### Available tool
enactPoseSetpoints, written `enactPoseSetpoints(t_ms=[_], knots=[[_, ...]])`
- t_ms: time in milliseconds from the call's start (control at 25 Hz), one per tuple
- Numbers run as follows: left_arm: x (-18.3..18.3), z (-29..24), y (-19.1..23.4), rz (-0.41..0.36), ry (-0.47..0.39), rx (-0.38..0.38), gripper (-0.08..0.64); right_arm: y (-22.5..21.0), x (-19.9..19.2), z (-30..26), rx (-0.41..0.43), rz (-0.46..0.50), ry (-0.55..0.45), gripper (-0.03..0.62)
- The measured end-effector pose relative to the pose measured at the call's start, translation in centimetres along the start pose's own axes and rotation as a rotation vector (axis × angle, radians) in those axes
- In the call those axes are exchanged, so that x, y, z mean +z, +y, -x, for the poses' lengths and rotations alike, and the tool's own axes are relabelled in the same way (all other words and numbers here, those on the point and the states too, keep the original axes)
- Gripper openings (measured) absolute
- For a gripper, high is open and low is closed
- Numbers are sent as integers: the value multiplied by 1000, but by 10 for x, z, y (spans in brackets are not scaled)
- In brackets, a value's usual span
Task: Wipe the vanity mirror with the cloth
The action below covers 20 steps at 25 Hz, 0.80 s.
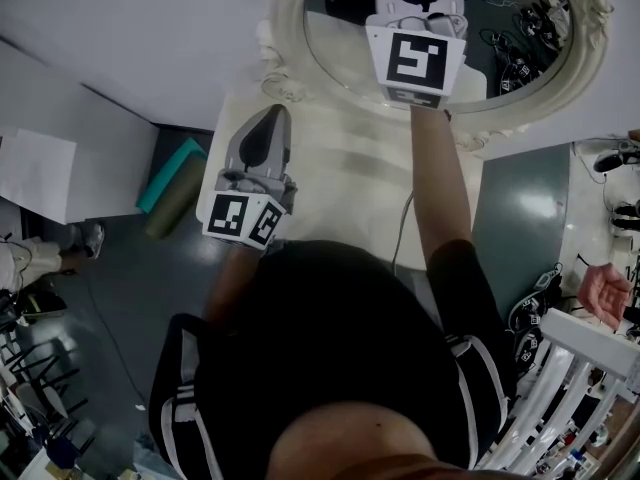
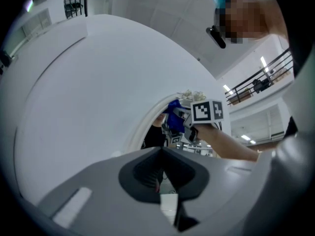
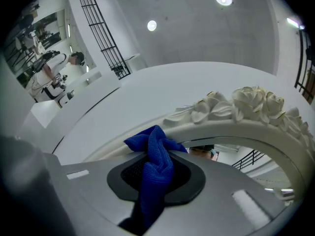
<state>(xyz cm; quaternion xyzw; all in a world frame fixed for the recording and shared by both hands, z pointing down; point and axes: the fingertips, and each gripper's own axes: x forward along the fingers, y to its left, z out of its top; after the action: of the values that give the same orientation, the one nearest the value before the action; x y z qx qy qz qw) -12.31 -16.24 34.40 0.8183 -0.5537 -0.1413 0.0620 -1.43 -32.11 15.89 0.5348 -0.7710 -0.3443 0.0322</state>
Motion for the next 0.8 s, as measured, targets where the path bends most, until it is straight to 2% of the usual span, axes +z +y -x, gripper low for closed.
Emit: enactPoseSetpoints(t_ms=[240,480,800], knots=[[3,2,24,-2,-2,54,11,65,-28,-5,91,123,32,51],[-7,7,29,5,19,66,11,132,-74,5,190,274,72,49],[-15,8,33,14,38,75,11,201,-161,40,365,370,169,49]])
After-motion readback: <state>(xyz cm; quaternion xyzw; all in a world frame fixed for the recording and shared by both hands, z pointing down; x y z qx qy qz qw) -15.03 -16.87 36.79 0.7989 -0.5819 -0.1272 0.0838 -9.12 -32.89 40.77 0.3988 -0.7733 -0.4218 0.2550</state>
